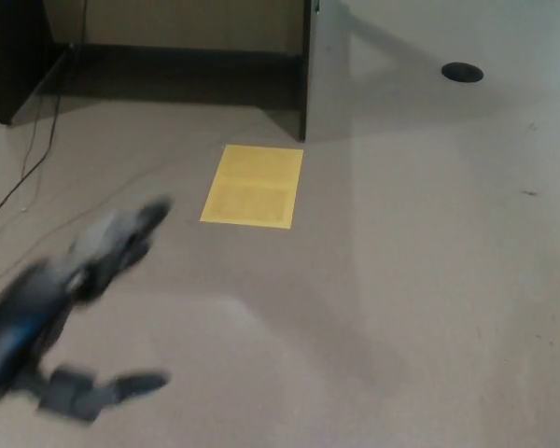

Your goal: A person is holding a toilet paper roll and the robot extends its left hand to grab the roll by inserting its thumb into the gap in the middle and brings its hand down by its side. Then it extends its arm again to hand the toilet paper roll back to the person.

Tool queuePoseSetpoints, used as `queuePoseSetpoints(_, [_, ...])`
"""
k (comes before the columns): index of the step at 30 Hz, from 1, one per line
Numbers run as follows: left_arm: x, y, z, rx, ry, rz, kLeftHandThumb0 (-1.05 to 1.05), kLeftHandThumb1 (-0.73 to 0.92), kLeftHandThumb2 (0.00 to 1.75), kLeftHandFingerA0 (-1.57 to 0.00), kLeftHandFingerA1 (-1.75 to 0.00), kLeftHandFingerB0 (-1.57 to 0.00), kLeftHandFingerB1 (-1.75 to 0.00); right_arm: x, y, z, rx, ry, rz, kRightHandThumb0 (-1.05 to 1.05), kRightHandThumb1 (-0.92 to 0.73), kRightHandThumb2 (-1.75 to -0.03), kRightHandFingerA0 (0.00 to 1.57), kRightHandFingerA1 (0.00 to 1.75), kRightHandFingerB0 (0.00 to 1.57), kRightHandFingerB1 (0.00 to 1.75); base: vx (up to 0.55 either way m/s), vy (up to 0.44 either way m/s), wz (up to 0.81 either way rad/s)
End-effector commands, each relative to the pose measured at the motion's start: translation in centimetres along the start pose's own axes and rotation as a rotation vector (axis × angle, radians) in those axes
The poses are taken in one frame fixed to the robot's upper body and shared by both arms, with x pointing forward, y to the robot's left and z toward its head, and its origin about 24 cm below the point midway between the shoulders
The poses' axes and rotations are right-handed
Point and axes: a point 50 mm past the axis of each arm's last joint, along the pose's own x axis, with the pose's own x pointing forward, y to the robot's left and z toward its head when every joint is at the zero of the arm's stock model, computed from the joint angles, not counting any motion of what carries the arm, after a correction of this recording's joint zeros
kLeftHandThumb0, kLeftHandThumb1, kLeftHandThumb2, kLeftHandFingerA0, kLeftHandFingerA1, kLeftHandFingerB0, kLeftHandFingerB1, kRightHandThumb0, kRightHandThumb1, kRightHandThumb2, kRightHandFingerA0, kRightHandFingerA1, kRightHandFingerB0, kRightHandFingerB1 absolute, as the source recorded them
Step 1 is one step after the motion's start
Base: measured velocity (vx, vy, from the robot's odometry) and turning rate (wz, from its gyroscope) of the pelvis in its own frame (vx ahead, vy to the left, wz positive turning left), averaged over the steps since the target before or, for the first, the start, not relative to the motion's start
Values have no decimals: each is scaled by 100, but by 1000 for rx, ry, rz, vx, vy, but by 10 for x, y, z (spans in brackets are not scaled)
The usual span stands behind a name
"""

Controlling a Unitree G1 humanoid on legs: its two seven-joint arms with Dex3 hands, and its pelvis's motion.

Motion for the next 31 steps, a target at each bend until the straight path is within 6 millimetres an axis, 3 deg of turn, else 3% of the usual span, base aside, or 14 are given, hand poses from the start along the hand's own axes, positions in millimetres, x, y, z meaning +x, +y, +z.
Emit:
queuePoseSetpoints(1, [-81,-12,-105,-107,293,229,-50,33,73,-1,-31,-2,-20,-5,-9,-13,-7,28,-20,-37,-58,-58,74,50,21,28,0,0,0])
queuePoseSetpoints(7, [-111,-18,-146,-156,490,338,-33,27,68,-1,-38,-1,-27,-4,-12,-14,-4,40,-30,-37,-57,-58,75,50,20,28,0,0,0])
queuePoseSetpoints(9, [-121,-20,-155,-157,547,363,-23,42,54,-8,-33,-5,-23,-6,-7,-17,0,46,-21,-36,-57,-58,74,51,20,28,0,0,0])
queuePoseSetpoints(12, [-131,-25,-164,-104,620,369,-32,42,58,-9,-35,-8,-21,-9,-2,-21,18,51,-11,-35,-57,-58,76,52,20,28,0,0,0])
queuePoseSetpoints(13, [-129,-25,-167,-96,635,373,-28,44,53,-10,-34,-6,-25,-7,-5,-18,19,45,-18,-36,-57,-58,76,53,20,28,0,0,0])
queuePoseSetpoints(14, [-127,-26,-169,-90,643,374,-27,29,73,-1,-46,0,-37,-7,-8,-17,14,43,-27,-36,-57,-58,76,52,21,28,0,0,0])
queuePoseSetpoints(15, [-126,-26,-170,-86,645,375,-27,29,73,-1,-46,0,-37,-6,-9,-17,12,43,-30,-36,-57,-58,76,52,21,28,0,0,0])
queuePoseSetpoints(16, [-128,-29,-171,-57,654,368,-31,43,54,-12,-34,-9,-24,-8,-9,-20,11,46,-30,-36,-57,-58,75,51,21,29,0,0,0])
queuePoseSetpoints(17, [-128,-29,-171,-52,653,369,-31,43,54,-12,-34,-9,-24,-8,-9,-21,11,47,-30,-36,-57,-58,75,51,21,29,0,0,0])
queuePoseSetpoints(18, [-129,-31,-172,-54,657,360,-28,29,72,-1,-45,0,-37,-9,-11,-23,1,52,-31,-36,-57,-58,74,51,21,29,0,0,0])
queuePoseSetpoints(19, [-128,-28,-173,-61,663,362,-29,44,54,-10,-33,-8,-23,-7,-12,-20,-8,48,-31,-38,-58,-58,71,48,20,28,0,0,0])
queuePoseSetpoints(20, [-127,-27,-175,-76,669,370,-26,27,71,-2,-45,0,-39,-6,-12,-18,-10,46,-31,-39,-59,-58,69,49,20,29,0,0,0])
queuePoseSetpoints(23, [-123,-22,-178,-108,689,387,-20,34,85,-2,-50,0,-48,-5,-13,-16,-1,45,-34,-39,-58,-58,70,49,20,28,0,0,0])
queuePoseSetpoints(31, [-130,-28,-182,-99,702,353,-20,32,84,-2,-50,0,-47,-11,-7,-27,-1,68,-24,-39,-58,-58,72,50,20,28,0,0,0])
